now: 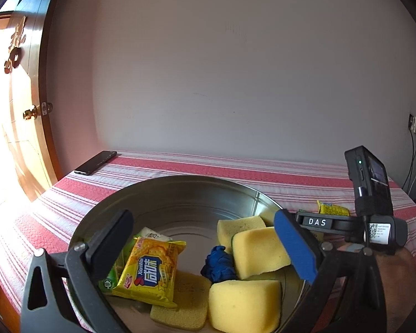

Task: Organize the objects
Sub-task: 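Move the right tool to the green tea-print tissue pack and grasp it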

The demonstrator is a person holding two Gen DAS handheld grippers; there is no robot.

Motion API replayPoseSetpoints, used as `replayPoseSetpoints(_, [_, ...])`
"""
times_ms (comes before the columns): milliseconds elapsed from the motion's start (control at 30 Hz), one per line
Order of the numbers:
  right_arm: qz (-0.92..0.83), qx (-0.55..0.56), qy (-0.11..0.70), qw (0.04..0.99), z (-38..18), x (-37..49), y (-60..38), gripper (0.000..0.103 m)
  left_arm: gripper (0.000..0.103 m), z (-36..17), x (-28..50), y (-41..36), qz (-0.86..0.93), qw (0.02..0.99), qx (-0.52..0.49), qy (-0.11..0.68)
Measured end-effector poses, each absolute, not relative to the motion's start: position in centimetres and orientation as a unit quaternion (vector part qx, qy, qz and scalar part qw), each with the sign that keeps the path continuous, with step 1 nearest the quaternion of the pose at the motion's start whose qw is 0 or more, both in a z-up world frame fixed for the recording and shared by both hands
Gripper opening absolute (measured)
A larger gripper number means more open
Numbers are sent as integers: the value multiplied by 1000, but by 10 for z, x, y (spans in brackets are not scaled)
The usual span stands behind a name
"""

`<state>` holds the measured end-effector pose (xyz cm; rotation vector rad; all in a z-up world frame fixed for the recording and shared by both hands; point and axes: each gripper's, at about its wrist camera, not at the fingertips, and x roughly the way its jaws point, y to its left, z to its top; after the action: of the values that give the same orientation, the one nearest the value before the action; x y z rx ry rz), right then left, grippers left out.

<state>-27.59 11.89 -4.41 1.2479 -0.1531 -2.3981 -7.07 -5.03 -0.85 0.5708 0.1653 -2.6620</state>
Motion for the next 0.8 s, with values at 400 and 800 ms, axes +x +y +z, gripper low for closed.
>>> replayPoseSetpoints(400, [-875, 440, 20, 202, -48, -275, 116, 79, 103, -7, -78, -39, -959, 191, 204, 55])
replayPoseSetpoints(800, [-909, 355, 3, 219, -19, -230, 163, 61, 103, 0, -85, -5, -969, 155, 188, 51])
